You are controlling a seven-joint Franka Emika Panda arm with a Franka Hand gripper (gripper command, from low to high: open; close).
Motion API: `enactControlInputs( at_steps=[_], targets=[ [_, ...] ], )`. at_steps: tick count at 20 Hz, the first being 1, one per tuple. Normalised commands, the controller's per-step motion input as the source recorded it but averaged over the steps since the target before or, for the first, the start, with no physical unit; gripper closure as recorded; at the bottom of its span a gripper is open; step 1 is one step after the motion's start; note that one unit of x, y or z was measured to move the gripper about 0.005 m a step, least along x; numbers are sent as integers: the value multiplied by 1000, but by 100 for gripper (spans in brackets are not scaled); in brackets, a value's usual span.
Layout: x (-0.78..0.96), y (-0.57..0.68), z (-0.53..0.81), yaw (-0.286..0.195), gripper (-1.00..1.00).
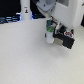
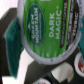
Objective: Open the kcup holder, insert the kcup into the holder, and close the kcup holder
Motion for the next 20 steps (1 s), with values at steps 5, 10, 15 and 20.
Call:
enactControlInputs(
  at_steps=[5, 10, 15, 20],
  targets=[
    [-217, 531, 357, 73, 100],
    [-225, 535, 219, 72, 100],
    [-254, 500, 63, 90, 100],
    [-325, 474, 3, 96, 100]
  ],
)
